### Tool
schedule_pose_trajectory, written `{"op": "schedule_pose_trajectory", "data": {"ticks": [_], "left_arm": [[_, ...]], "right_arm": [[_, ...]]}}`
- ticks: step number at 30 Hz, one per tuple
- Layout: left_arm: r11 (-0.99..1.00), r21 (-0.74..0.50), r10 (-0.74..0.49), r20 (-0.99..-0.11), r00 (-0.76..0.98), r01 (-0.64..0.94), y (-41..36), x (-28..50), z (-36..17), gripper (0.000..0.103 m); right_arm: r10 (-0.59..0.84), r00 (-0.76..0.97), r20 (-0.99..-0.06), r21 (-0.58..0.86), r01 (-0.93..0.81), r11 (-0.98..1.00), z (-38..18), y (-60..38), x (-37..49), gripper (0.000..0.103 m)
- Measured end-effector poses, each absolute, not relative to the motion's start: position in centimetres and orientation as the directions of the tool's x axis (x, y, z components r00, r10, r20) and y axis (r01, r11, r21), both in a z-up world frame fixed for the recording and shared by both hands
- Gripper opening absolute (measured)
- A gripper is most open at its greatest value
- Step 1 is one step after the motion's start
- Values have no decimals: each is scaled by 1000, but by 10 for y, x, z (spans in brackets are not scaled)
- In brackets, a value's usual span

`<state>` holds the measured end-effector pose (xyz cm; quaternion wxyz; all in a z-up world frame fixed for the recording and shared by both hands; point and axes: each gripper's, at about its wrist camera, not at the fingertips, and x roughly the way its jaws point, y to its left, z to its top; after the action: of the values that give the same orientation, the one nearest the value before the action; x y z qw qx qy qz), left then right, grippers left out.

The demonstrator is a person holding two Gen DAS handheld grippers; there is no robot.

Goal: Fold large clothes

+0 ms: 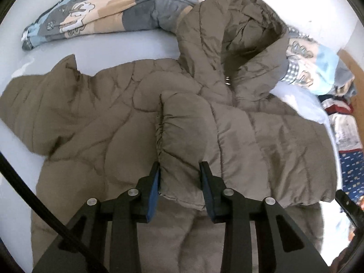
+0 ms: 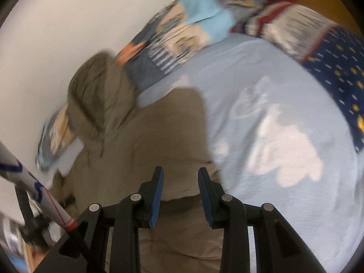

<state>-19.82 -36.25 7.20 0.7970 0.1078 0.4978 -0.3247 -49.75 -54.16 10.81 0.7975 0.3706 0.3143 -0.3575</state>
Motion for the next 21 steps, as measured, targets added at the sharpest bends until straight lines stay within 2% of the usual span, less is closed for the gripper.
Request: {"op": "schedule_pose_trajectory", "data": {"ticks": [2, 5, 8, 11, 14, 16, 21], "left_arm": [[770, -118, -381, -873, 305, 627, -366, -194, 64, 36], [773, -105, -367, -879, 306, 625, -367, -192, 60, 41], [775, -92, -364, -874, 323, 625, -363, -194, 68, 51], [790, -110, -389, -851, 354, 604, -349, -196, 86, 59], [805, -125, -413, -819, 397, 579, -340, -199, 104, 60], [810, -128, -425, -800, 423, 573, -338, -203, 114, 60], [759, -69, -425, -806, 413, 647, -364, -225, 112, 62]], "right_arm": [[-329, 486, -810, 285, 816, 503, 97, -534, -480, 34], [-278, 420, -864, 249, 836, 490, 76, -535, -472, 34], [-255, 437, -863, 279, 832, 480, 75, -537, -475, 34], [-290, 487, -824, 319, 821, 473, 96, -536, -484, 35], [-322, 532, -783, 357, 809, 468, 114, -534, -491, 35], [-343, 549, -762, 370, 804, 465, 120, -533, -493, 39], [-344, 535, -771, 346, 807, 479, 114, -532, -485, 40]]}}
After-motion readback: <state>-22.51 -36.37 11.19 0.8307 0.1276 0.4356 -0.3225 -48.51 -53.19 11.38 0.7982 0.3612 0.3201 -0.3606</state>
